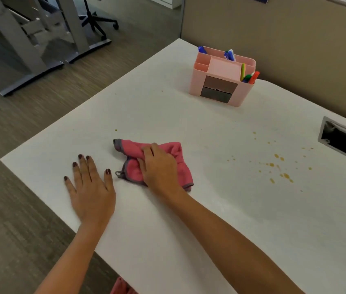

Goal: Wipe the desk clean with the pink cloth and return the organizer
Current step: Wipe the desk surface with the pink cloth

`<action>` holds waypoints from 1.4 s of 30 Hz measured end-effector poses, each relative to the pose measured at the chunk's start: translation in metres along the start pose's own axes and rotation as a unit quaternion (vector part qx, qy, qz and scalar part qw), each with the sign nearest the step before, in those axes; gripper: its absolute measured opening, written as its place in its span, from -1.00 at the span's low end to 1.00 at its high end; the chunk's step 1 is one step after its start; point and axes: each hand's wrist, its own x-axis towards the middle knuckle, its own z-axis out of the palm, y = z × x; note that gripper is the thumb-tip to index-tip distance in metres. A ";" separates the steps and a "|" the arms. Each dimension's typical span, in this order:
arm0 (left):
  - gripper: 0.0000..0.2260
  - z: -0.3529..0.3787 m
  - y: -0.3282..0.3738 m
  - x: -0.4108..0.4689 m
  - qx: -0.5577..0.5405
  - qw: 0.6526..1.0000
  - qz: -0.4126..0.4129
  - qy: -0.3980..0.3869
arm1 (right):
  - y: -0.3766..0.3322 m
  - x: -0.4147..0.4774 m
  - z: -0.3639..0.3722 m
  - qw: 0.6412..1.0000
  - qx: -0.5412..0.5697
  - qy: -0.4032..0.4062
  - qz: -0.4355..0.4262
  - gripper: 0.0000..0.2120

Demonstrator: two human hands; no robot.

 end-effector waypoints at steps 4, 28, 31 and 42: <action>-0.43 0.000 -0.010 0.012 0.009 1.000 -0.024 -0.002 | 0.028 0.031 -0.002 0.990 -0.022 0.016 0.141 -0.75; -0.35 0.005 -0.021 0.028 0.058 0.996 -0.073 0.007 | 0.049 0.216 0.046 0.989 -0.003 -0.016 0.144 -0.67; -0.37 0.004 -0.020 0.029 0.054 0.996 -0.076 0.006 | -0.008 0.179 0.054 0.997 0.045 -0.068 0.009 -0.69; -0.38 0.002 -0.019 0.029 0.047 0.996 -0.076 -0.004 | 0.016 0.168 0.045 0.994 0.052 -0.005 0.100 -0.70</action>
